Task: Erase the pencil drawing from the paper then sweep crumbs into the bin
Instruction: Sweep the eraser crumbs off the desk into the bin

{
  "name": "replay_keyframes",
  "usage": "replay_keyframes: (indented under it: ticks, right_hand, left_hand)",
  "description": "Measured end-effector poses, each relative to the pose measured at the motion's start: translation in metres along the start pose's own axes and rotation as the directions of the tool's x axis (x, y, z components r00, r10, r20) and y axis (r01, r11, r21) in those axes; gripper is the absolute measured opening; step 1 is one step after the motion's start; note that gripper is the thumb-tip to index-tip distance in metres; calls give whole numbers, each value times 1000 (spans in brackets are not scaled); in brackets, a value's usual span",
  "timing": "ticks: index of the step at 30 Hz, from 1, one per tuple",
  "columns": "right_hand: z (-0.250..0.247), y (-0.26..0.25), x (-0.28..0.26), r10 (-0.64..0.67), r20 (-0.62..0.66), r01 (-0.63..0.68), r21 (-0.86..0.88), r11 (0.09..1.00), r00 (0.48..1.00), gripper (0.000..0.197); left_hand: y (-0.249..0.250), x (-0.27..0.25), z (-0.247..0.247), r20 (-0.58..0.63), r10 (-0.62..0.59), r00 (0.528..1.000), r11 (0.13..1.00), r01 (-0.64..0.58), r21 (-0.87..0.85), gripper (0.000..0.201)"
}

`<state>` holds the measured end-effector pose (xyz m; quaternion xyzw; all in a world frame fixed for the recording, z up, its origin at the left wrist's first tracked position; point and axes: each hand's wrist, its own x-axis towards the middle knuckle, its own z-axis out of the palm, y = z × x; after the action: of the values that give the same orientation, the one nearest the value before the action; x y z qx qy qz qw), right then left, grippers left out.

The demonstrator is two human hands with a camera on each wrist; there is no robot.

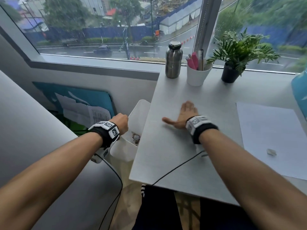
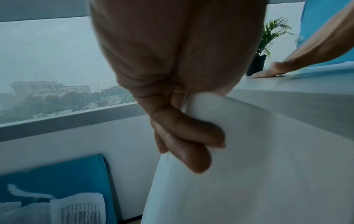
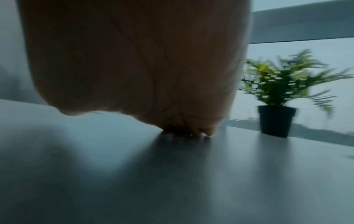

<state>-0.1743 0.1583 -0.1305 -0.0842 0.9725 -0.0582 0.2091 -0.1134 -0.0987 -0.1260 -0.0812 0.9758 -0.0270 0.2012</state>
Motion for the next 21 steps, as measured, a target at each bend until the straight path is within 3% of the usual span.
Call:
replay_keyframes:
  ticks: [2, 4, 7, 9, 12, 14, 16, 19, 21]
  right_hand:
    - [15, -50, -10, -205, 3, 205, 24, 978, 979, 133]
    - [28, -104, -25, -371, 73, 373, -15, 928, 926, 131]
    - [30, -143, -37, -474, 156, 490, -86, 867, 867, 119]
    - [18, -134, -39, -490, 64, 494, -90, 865, 870, 113]
    - [-3, -80, -29, -358, -85, 343, -146, 928, 930, 109]
    - [-6, -39, -24, -164, -57, 154, -147, 977, 985, 115]
    - [6, -24, -29, -44, 29, 47, -111, 993, 999, 125]
    - [32, -62, -50, -223, 53, 227, -78, 971, 973, 139]
    - [43, -101, -69, -403, 132, 415, -72, 907, 905, 134]
  left_hand:
    - [1, 1, -2, -7, -1, 1000, 1000, 1, 4, 25]
    - [1, 1, -4, -12, 11, 1000, 1000, -11, 13, 25]
    - [-1, 1, -7, -12, 19, 1000, 999, -19, 35, 23]
    - [-3, -1, -7, -8, 34, 999, 999, -34, 29, 19]
    - [-6, -6, -4, -20, 34, 999, 999, -34, 12, 21]
    - [-5, -10, 0, -18, 32, 999, 999, -32, 0, 24]
    - [-5, -14, 5, -13, 42, 999, 999, -42, -16, 24]
    - [-5, -21, 12, -13, 46, 999, 999, -47, -20, 23]
    - [-5, -27, 16, -12, 49, 999, 999, -50, -22, 23]
